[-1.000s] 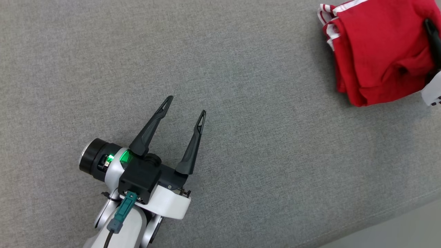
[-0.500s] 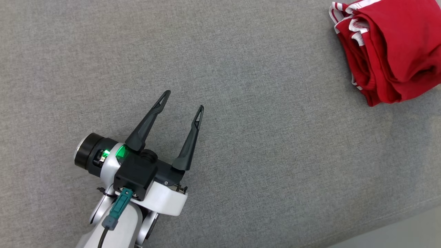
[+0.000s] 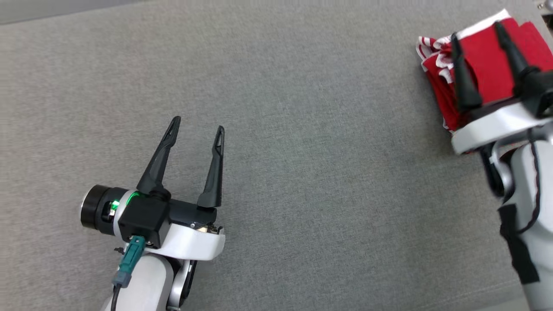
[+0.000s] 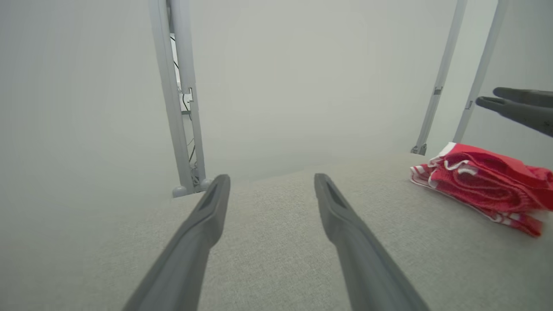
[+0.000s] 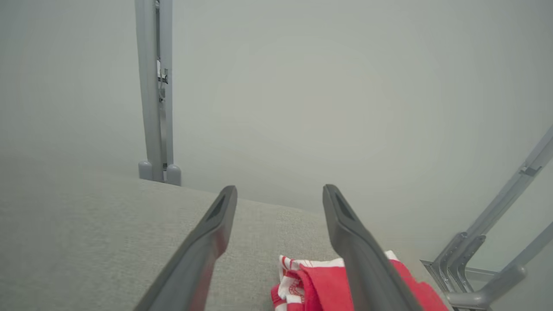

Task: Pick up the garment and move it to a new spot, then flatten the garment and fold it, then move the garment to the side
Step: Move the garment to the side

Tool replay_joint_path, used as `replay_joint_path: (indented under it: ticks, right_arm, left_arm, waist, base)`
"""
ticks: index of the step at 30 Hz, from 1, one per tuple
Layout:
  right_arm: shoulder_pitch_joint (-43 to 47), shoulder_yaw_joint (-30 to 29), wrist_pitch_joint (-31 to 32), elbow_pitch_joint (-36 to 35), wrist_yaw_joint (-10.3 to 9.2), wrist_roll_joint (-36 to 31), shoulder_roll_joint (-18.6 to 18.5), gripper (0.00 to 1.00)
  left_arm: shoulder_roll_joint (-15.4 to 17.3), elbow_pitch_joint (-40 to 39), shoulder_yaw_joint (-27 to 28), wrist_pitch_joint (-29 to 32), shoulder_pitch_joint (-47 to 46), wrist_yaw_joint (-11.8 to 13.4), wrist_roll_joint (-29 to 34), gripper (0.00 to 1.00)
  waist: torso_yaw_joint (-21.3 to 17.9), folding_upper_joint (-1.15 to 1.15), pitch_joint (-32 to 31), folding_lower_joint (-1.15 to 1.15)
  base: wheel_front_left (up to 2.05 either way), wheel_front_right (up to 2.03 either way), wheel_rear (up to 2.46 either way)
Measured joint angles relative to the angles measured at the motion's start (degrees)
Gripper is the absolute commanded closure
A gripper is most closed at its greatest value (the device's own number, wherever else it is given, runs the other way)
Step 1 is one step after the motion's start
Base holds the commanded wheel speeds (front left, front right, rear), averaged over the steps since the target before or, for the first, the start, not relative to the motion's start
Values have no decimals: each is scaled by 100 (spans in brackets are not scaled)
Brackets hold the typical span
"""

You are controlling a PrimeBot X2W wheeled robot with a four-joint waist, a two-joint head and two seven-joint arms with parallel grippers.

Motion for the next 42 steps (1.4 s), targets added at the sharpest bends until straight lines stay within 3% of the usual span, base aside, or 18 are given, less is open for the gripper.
replay_joint_path:
  ticks: [5,14,27,42]
  right_arm:
    - [547,375,-1,-430,0,328,199,0]
    - [1679,435,0,-1138,0,512,498,0]
    - [3466,-201,0,-2049,-1,297,797,0]
    - [4250,-370,0,-2257,-1,283,878,0]
  left_arm:
    - [-143,108,209,-80,219,187,-271,0]
    - [-265,208,466,-112,664,320,-539,0]
    - [-367,326,818,-119,1452,75,-376,0]
    - [-412,814,1143,-119,1897,-279,-260,0]
  waist:
    - [221,0,-364,0]
    - [677,0,-1053,0]
    - [1103,0,-1836,0]
    - [1212,0,-2286,0]
  base:
    - [0,0,0]
    - [0,0,0]
    - [0,0,0]
    - [0,0,0]
